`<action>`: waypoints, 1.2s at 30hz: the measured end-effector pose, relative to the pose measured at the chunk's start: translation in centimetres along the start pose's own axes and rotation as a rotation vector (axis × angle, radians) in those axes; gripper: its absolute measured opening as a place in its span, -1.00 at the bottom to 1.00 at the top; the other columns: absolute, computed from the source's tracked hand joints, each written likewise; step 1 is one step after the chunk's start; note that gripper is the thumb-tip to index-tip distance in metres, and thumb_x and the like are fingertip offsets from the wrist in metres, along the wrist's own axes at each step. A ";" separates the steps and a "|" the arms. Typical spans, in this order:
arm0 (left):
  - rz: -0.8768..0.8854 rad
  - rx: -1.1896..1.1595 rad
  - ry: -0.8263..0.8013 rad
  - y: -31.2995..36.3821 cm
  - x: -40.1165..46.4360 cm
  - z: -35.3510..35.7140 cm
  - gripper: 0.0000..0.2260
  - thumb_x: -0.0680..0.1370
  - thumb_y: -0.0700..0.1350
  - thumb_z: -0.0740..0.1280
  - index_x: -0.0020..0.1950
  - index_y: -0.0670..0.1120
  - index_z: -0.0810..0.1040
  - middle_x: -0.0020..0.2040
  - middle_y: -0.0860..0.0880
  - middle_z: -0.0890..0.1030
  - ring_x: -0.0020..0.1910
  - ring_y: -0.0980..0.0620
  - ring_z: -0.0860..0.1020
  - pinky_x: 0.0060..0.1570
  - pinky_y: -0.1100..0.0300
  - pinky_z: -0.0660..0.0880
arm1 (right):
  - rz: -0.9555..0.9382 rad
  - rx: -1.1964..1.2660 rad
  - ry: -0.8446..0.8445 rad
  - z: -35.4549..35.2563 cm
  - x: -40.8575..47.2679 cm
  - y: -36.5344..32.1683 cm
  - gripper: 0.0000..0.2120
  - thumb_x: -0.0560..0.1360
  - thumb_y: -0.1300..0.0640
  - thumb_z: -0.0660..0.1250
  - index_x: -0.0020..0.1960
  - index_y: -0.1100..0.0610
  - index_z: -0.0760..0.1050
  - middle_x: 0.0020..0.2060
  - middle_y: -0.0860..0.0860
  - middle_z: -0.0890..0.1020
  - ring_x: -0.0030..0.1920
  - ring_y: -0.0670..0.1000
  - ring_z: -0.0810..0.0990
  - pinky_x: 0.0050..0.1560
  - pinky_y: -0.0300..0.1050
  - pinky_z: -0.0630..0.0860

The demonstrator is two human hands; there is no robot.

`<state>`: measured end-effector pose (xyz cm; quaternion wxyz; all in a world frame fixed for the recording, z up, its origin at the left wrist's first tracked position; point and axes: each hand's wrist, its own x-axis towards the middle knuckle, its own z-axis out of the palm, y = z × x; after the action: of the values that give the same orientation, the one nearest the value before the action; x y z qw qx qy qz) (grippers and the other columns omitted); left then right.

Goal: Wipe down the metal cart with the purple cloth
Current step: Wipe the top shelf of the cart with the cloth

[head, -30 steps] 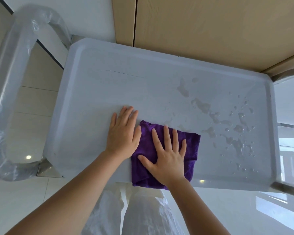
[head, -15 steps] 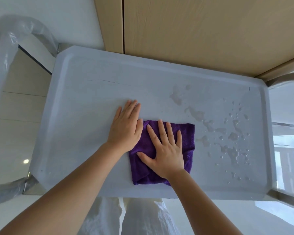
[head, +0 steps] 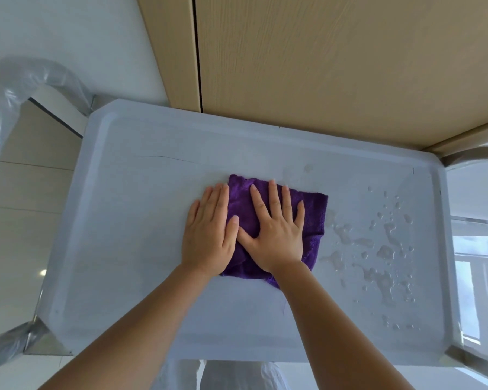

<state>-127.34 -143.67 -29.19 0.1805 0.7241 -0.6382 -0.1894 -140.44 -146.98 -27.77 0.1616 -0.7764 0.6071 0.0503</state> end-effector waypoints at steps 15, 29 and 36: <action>-0.010 0.205 -0.067 0.0 0.2 0.4 -0.47 0.63 0.12 -0.16 0.47 -0.15 0.16 0.41 -0.17 0.37 0.40 -0.16 0.33 0.34 0.00 0.14 | 0.072 -0.002 -0.012 -1.9 6.1 0.0 -0.25 0.46 -0.43 -0.06 0.52 -0.15 -0.21 0.53 -0.01 -0.20 0.51 0.08 -0.29 0.43 0.19 -0.31; -0.026 0.254 -0.050 0.2 0.4 0.6 -0.45 0.60 0.17 -0.11 0.47 -0.13 0.17 0.42 -0.15 0.36 0.40 -0.11 0.23 0.34 0.00 0.15 | 0.169 0.070 0.041 -2.3 8.7 -0.4 -0.25 0.47 -0.39 -0.03 0.53 -0.12 -0.22 0.53 0.02 -0.19 0.51 0.10 -0.26 0.42 0.23 -0.27; -0.018 0.256 -0.013 0.4 0.4 0.7 -0.43 0.53 0.13 0.06 0.45 -0.15 0.21 0.41 -0.16 0.37 0.39 -0.12 0.25 0.33 -0.01 0.16 | -0.192 0.175 0.098 -3.1 7.7 0.9 -0.26 0.48 -0.32 0.04 0.54 -0.03 -0.07 0.54 0.07 -0.08 0.52 0.14 -0.18 0.38 0.27 -0.30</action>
<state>-127.95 -144.07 -29.61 0.0805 0.7456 -0.6518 -0.1128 -139.69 -155.28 -27.19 0.2031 -0.8155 0.5390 -0.0564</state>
